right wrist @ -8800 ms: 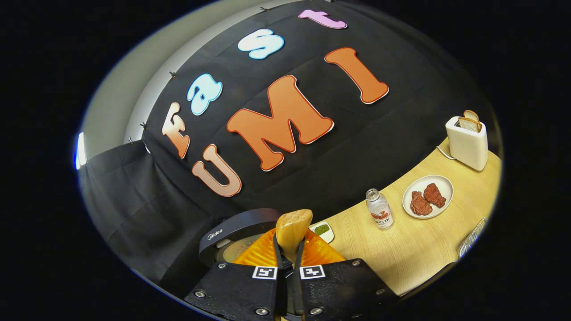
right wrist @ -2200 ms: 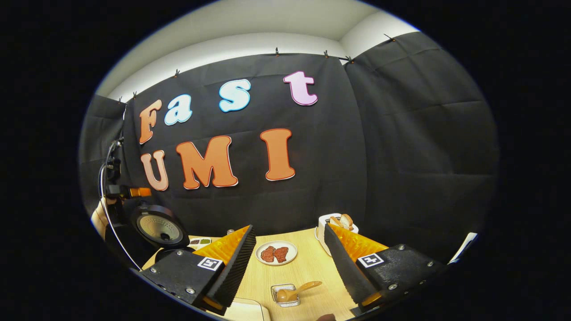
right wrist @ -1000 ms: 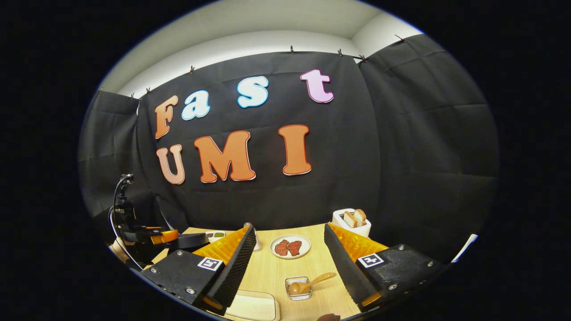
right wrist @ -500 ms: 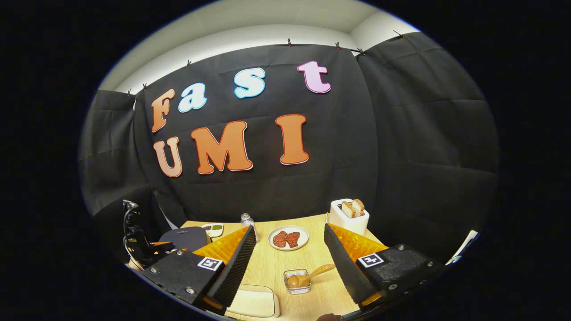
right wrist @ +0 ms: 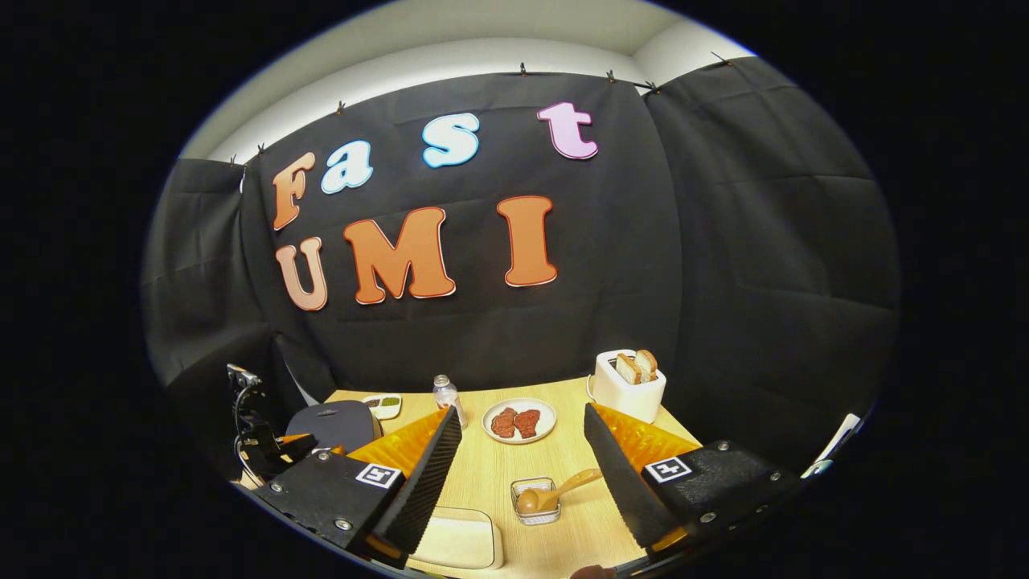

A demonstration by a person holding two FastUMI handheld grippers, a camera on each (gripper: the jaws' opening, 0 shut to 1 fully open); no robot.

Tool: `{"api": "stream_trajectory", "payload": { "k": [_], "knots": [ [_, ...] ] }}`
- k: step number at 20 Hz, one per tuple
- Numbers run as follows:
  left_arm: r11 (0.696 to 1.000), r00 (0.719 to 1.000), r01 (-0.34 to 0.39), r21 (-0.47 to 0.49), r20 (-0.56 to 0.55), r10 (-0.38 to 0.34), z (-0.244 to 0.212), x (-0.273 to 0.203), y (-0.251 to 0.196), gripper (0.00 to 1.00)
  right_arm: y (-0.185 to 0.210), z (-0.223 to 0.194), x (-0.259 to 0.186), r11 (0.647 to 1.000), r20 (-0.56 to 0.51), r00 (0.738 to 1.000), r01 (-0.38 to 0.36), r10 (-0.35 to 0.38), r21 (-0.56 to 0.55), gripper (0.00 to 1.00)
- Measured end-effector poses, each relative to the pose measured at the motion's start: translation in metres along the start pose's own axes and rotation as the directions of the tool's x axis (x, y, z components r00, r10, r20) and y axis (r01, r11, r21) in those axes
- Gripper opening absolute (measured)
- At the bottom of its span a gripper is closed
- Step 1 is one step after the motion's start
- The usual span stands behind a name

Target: Close the left gripper, press the button to open the rice cooker; take a wooden spoon from the chopstick holder with the right hand, scoop a spoonful of rice and pour it into the rice cooker, then put the wooden spoon back into the chopstick holder.

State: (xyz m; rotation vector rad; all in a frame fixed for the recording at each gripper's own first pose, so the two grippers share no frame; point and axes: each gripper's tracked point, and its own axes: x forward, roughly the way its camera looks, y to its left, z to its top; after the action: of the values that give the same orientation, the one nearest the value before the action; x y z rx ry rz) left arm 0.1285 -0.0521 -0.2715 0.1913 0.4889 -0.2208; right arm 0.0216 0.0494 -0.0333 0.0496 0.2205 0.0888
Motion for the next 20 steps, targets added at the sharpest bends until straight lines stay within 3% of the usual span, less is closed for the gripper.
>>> {"api": "stream_trajectory", "payload": {
  "k": [5,8,12,13,14,15,20],
  "knots": [
    [1.0,0.999,-0.01,0.001,-0.042,0.01,0.017,-0.006,0.011,0.99,-0.003,0.006,0.002,1.0,0.015,1.0,-0.001,0.001,0.005,0.95],
    [0.997,1.0,0.001,-0.072,0.007,0.0,0.06,-0.032,0.023,0.99,-0.006,0.013,0.003,1.0,0.033,0.999,0.004,-0.004,0.01,0.95],
    [0.996,0.994,-0.031,-0.088,0.099,0.039,0.131,-0.08,0.062,0.99,-0.005,0.023,0.004,1.0,0.056,0.998,-0.004,0.003,0.018,0.95],
    [0.995,0.989,-0.044,-0.091,0.135,0.056,0.151,-0.094,0.073,0.94,-0.004,0.026,0.004,1.0,0.06,0.998,-0.005,0.004,0.015,0.95],
    [0.994,0.982,-0.065,-0.092,0.174,0.08,0.173,-0.112,0.086,0.98,-0.003,0.029,0.003,1.0,0.067,0.998,-0.005,0.004,0.011,0.95],
    [0.991,0.972,-0.101,-0.09,0.202,0.117,0.192,-0.128,0.101,0.94,-0.003,0.033,0.003,1.0,0.075,0.997,-0.008,0.007,0.007,0.95],
    [0.97,0.908,-0.227,-0.085,0.342,0.242,0.257,-0.213,0.153,0.98,-0.004,0.06,-0.001,1.0,0.127,0.992,-0.009,0.008,0.003,0.95]
  ]
}}
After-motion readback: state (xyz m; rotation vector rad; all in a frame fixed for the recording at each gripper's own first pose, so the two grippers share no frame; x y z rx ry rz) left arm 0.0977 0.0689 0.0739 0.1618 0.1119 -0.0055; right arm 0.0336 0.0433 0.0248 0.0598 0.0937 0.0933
